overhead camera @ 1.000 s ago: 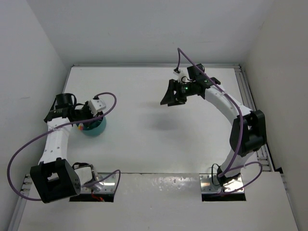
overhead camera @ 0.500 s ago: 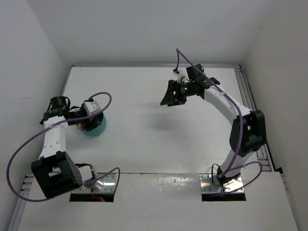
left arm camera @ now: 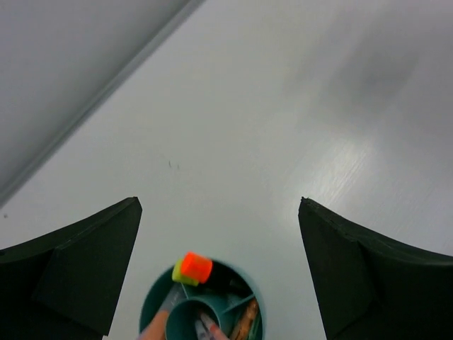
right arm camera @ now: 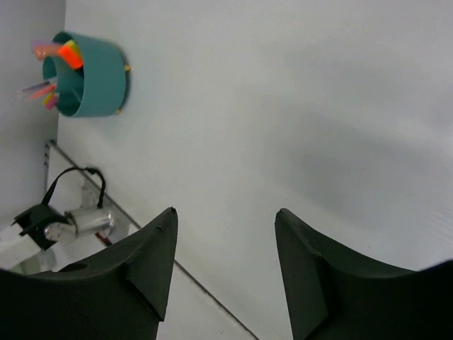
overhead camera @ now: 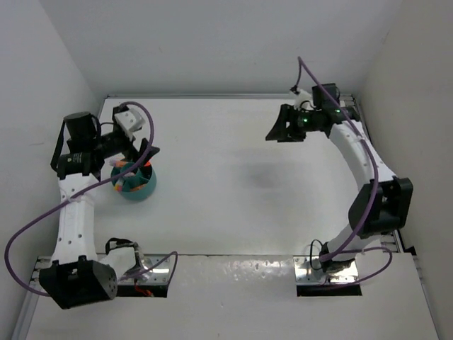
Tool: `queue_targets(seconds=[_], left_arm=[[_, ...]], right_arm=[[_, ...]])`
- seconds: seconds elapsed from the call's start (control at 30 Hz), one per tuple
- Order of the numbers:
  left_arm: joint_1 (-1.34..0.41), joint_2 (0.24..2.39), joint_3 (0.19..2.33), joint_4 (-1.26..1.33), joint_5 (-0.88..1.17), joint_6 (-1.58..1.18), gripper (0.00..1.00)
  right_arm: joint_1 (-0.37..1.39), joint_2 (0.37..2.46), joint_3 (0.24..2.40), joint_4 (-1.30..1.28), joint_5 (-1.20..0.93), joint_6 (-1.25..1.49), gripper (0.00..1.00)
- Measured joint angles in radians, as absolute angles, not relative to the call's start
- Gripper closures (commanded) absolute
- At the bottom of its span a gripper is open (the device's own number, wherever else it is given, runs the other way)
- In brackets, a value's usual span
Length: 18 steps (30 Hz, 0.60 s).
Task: Sort the stationery into containers
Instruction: Place the stationery into the container
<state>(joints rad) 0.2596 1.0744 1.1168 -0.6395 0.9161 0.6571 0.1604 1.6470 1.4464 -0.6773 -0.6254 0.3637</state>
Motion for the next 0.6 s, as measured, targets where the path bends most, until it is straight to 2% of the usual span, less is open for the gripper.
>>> queue_targets(seconds=[0.17, 0.2, 0.27, 0.33, 0.6], left_arm=[[0.055, 1.093, 1.258, -0.564, 0.754, 0.394, 0.0], [0.017, 1.111, 1.274, -0.564, 0.722, 0.366, 0.0], [-0.054, 1.157, 1.293, -0.559, 0.633, 0.315, 0.0], [-0.104, 1.202, 1.287, -0.559, 0.556, 0.271, 0.0], [-0.229, 1.233, 1.196, -0.537, 0.239, 0.104, 0.0]], right_arm=[[0.052, 1.543, 1.452, -0.759, -0.535, 0.278, 0.38], [0.044, 1.53, 1.452, -0.777, -0.514, 0.26, 0.35], [0.022, 1.506, 1.449, -0.81, -0.468, 0.233, 0.19], [0.002, 1.473, 1.414, -0.808, -0.434, 0.205, 0.1], [-0.148, 1.322, 1.241, -0.829, -0.362, 0.141, 0.09]])
